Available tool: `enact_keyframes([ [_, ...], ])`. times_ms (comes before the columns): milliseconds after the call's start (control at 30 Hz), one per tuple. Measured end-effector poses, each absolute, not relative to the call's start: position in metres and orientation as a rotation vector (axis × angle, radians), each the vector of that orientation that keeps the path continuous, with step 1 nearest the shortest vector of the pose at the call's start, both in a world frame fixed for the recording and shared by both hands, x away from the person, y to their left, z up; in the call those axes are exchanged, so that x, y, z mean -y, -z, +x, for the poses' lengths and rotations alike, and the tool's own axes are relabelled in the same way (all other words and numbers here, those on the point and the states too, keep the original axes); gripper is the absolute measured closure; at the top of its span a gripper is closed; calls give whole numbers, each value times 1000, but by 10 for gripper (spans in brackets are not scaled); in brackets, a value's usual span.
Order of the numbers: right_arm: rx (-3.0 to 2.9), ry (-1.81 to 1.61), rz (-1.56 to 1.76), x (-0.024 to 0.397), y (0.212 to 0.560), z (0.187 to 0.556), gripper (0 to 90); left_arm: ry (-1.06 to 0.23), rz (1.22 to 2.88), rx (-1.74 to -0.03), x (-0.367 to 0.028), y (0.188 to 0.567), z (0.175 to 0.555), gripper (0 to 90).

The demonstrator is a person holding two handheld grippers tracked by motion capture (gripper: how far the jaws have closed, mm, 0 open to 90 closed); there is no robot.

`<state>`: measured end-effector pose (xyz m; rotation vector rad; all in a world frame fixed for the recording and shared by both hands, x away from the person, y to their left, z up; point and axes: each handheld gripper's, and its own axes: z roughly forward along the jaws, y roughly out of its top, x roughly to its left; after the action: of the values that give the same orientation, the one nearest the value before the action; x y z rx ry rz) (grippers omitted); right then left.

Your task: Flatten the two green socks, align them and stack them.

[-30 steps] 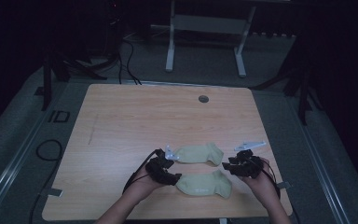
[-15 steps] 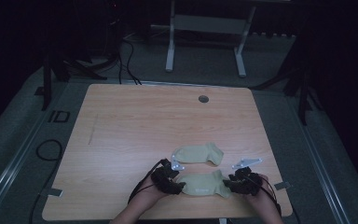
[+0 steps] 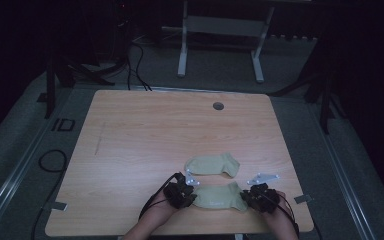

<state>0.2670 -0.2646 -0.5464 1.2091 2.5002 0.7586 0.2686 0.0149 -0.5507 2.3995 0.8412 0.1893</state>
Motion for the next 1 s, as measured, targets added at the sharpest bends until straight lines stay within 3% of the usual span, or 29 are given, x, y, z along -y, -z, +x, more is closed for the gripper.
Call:
enact_keyframes([
  [100, -2483, -770, 1214, 264, 547, 265, 825, -203, 2397, -844, -14, 551, 268, 876],
  [400, -2471, -842, 1234, 265, 536, 258, 834, -205, 2387, -825, -25, 546, 261, 883],
  [700, -2461, -951, 1142, 256, 500, 243, 835, -272, 2310, -818, -51, 511, 248, 883],
  [1000, -2402, -990, 1092, 250, 463, 257, 834, -344, 2287, -808, -55, 477, 258, 883],
])
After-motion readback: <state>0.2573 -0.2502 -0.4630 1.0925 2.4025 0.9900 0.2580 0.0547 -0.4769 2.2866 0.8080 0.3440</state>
